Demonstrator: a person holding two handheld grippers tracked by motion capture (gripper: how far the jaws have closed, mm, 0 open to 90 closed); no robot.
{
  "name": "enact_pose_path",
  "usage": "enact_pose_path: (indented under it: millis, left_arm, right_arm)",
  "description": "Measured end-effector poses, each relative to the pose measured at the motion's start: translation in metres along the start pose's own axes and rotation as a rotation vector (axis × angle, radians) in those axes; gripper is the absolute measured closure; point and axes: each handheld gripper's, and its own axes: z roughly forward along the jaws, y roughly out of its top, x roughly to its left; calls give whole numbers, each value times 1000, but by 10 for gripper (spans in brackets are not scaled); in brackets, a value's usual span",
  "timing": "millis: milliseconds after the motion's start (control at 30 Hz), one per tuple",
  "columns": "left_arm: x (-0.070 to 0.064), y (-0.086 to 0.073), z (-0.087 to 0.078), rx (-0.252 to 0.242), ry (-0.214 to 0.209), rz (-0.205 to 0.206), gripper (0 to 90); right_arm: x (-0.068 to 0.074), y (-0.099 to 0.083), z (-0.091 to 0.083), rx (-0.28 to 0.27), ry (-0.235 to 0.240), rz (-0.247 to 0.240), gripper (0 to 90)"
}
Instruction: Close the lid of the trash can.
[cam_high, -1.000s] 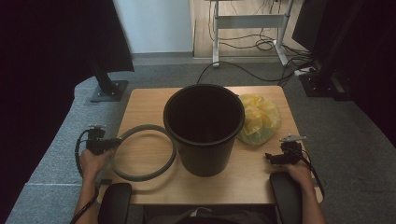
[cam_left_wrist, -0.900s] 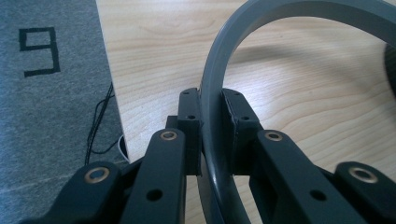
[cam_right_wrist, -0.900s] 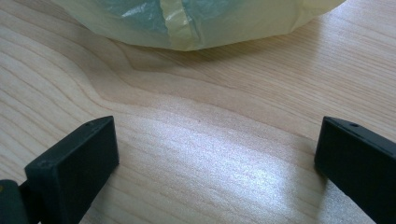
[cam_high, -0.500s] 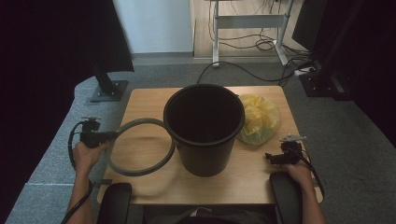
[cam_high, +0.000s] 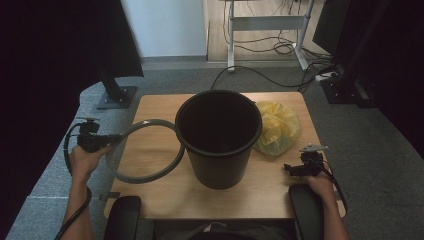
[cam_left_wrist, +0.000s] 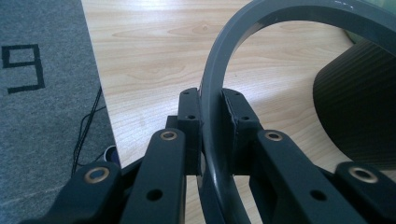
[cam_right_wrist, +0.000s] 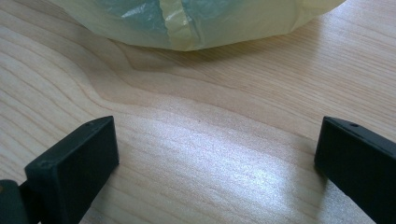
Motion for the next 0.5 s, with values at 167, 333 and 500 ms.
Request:
enact_pose_path:
  millis: [167,333,500]
  left_arm:
    - [-1,7,-11,0,-3,-3,788]
    - [-3,14,-21,-5,-2,-6,788]
    - [-4,21,-32,-8,-7,-11,787]
  right_arm:
    - [0,0,0,0,0,0,0]
    - [0,0,0,0,0,0,0]
    - [0,0,0,0,0,0,0]
